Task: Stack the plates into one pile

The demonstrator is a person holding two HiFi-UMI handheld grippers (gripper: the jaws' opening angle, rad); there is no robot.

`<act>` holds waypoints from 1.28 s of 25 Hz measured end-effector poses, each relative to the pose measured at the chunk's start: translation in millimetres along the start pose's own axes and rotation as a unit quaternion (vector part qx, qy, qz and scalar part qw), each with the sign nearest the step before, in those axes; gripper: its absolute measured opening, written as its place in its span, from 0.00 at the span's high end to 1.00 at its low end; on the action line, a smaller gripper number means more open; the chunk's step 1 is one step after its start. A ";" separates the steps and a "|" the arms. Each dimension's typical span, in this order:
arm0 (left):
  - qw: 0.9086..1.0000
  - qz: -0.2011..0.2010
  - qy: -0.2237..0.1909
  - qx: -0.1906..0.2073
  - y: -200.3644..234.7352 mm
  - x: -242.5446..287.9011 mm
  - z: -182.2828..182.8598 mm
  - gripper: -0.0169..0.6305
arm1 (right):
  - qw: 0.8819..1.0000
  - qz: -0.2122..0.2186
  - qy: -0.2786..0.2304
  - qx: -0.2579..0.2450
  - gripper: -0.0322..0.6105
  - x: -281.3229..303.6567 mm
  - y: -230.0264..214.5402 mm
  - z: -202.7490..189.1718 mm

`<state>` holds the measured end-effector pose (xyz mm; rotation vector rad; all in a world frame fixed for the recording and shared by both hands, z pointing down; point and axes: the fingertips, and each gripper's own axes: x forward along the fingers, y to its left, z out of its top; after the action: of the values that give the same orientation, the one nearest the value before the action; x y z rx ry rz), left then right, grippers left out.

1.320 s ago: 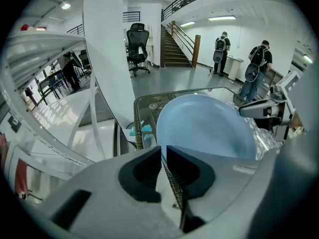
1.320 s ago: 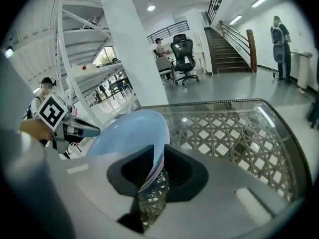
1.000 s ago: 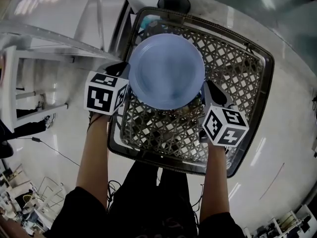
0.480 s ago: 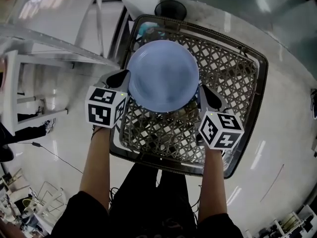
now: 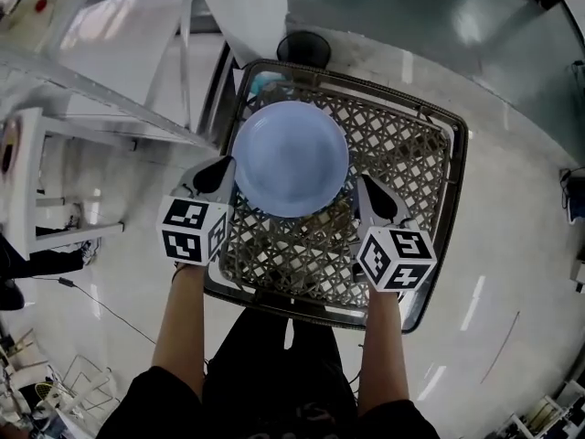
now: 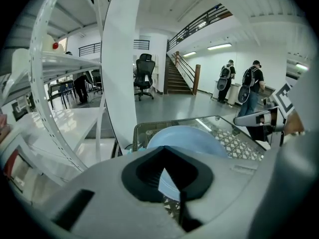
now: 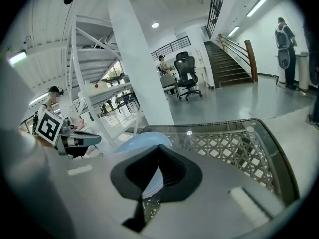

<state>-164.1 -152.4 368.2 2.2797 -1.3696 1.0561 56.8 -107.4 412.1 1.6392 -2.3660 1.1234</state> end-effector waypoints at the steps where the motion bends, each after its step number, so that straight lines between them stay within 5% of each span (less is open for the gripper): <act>1: 1.000 0.000 -0.007 0.000 -3.0 -3.7 3.6 0.98 | 1.000 0.001 -0.006 -0.002 0.94 -4.5 1.3 3.4; 21: 0.992 0.008 -0.122 0.021 -66.5 -111.0 57.3 0.97 | 0.993 0.017 -0.107 -0.036 0.94 -118.4 21.9 60.5; 32: 0.978 0.018 -0.201 0.053 -97.8 -172.7 92.8 0.97 | 0.985 0.036 -0.155 -0.070 0.94 -181.2 36.4 88.8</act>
<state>-88.8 -43.5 193.7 2.6627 -1.5356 0.7160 136.3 -9.2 250.5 1.8064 -2.6376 0.7319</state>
